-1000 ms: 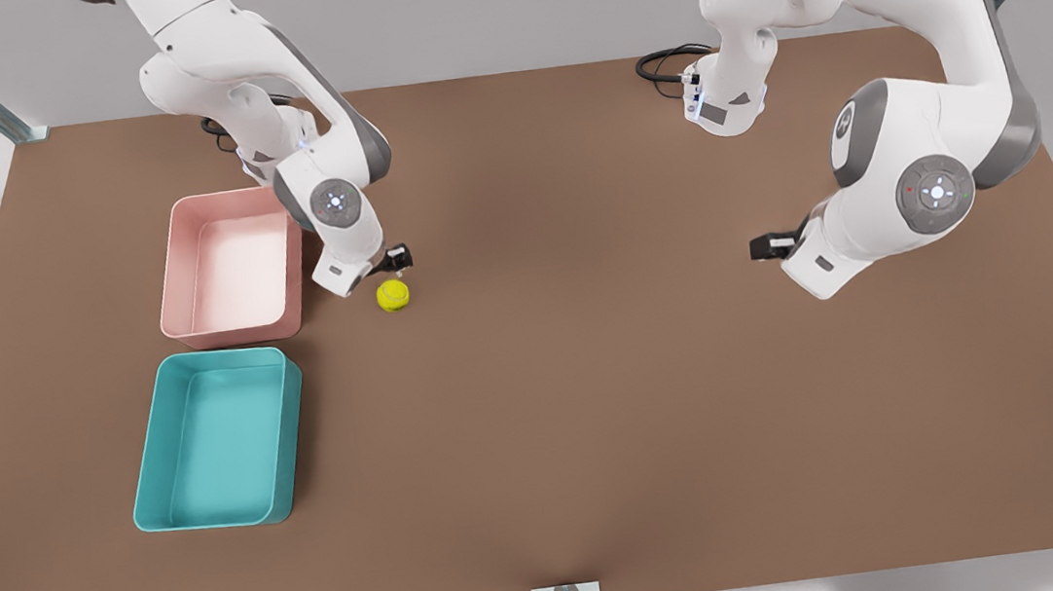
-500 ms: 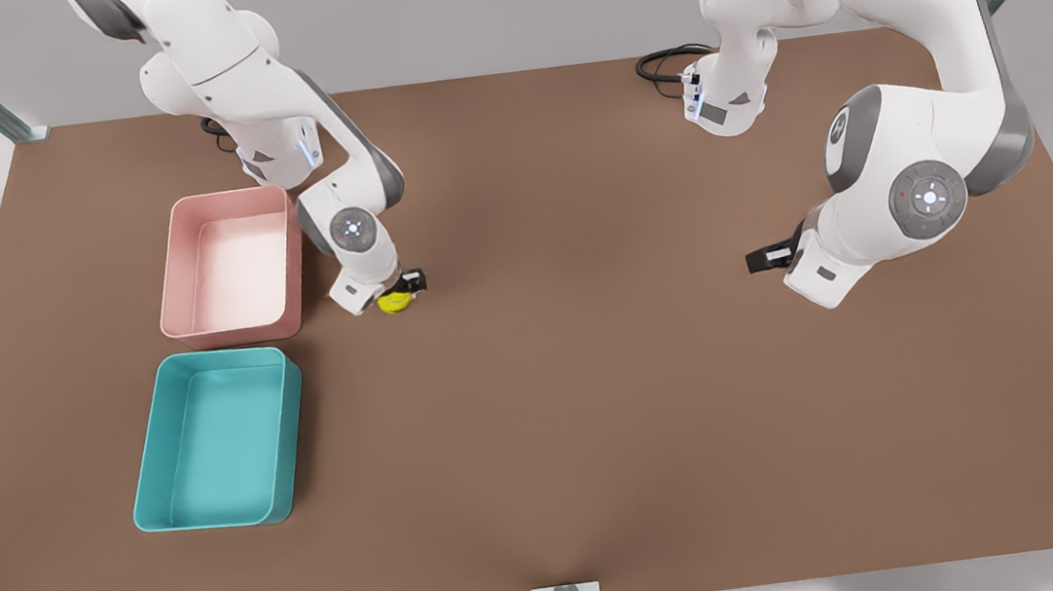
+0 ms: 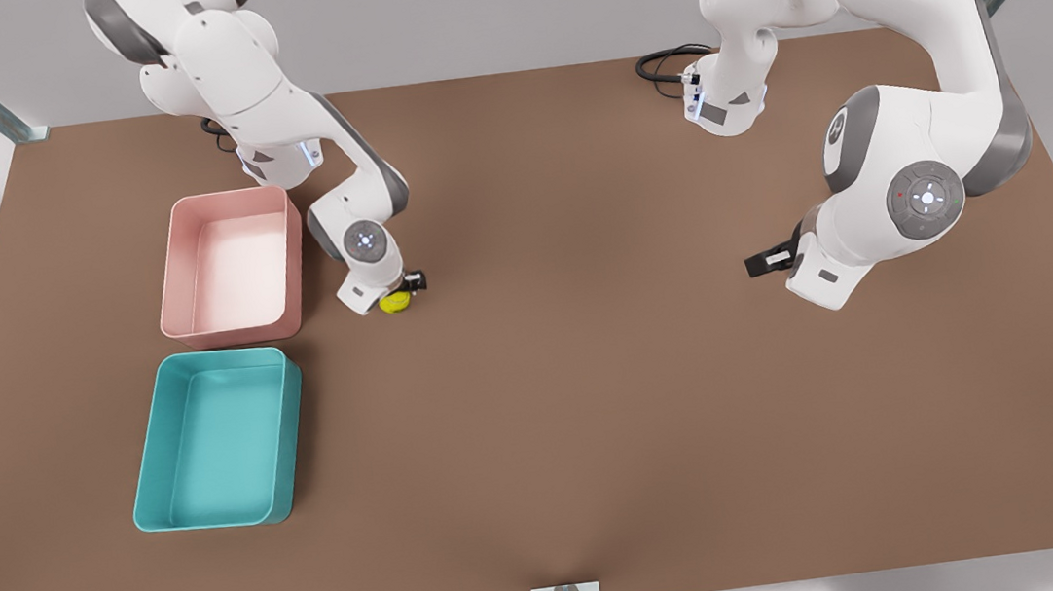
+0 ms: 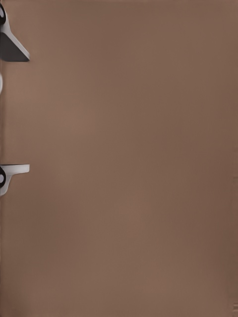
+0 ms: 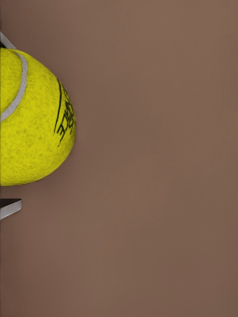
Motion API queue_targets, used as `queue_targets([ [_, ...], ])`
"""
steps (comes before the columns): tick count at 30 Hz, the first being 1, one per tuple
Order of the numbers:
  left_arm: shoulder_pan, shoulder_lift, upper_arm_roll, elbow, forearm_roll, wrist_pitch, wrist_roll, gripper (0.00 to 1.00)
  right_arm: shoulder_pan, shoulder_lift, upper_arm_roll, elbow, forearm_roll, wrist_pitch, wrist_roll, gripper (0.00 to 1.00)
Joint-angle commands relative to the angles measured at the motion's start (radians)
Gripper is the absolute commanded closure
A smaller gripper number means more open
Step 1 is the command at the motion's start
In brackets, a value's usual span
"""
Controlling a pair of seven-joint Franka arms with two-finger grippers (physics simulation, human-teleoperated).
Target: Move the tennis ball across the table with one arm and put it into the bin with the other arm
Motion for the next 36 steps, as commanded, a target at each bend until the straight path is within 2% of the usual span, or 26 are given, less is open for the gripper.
queue_targets([
  [1,0.0,-0.001,0.0,0.0,0.001,-0.002,-0.057,0.0,0.002,0.009,0.0,0.007,0.001,0.02,0.029,0.0],
  [5,0.003,0.0,0.0,-0.001,-0.002,-0.002,-0.058,0.0,0.002,0.021,0.0,0.01,0.001,0.02,0.029,0.0],
  [6,0.008,0.002,0.0,-0.001,0.001,-0.002,-0.055,0.0,0.001,0.021,0.0,0.01,0.0,0.02,0.029,0.05],
  [8,0.017,0.016,0.0,-0.004,0.004,-0.021,-0.049,0.0,-0.001,0.021,0.0,0.01,0.0,0.02,0.027,0.23],
  [9,0.017,0.011,0.0,0.0,0.009,-0.019,-0.044,0.0,-0.001,0.019,0.0,0.01,0.0,0.018,0.026,0.27],
  [13,0.103,0.013,0.003,0.002,0.021,-0.051,0.017,0.0,-0.015,-0.036,0.002,0.018,-0.002,0.006,0.018,0.3],
  [17,0.089,0.016,0.0,0.0,0.021,-0.04,0.022,0.0,-0.019,-0.056,0.003,0.049,-0.003,0.006,0.015,0.37],
  [20,0.092,0.017,-0.011,0.004,0.027,-0.027,0.022,0.0,-0.056,-0.091,-0.001,0.164,-0.008,-0.071,-0.123,0.39],
  [21,0.1,0.017,-0.011,0.004,0.022,-0.013,0.026,0.0,-0.105,-0.093,-0.012,0.22,-0.009,-0.107,-0.278,0.39],
  [23,0.098,0.016,-0.011,0.004,0.025,-0.013,0.026,0.0,-0.131,-0.082,-0.143,0.326,-0.014,-0.13,-0.611,0.39],
  [25,0.097,0.017,-0.011,0.004,0.025,-0.014,0.028,0.0,-0.169,-0.054,-0.242,0.369,-0.014,-0.147,-0.801,0.39],
  [28,0.097,0.017,-0.011,0.004,0.027,-0.013,0.028,0.0,-0.225,0.007,-0.319,0.415,-0.012,-0.147,-0.948,0.39],
  [31,0.095,0.019,-0.011,0.004,0.027,-0.011,0.028,0.0,-0.28,0.064,-0.334,0.432,-0.003,-0.138,-0.961,0.39],
  [32,0.095,0.022,-0.011,0.004,0.027,-0.002,0.028,0.0,-0.285,0.085,-0.342,0.448,0.0,-0.137,-0.958,0.0],
  [36,0.097,0.023,-0.011,0.004,0.027,-0.002,0.028,0.0,-0.283,0.081,-0.341,0.454,0.046,-0.149,-0.938,0.0],
])
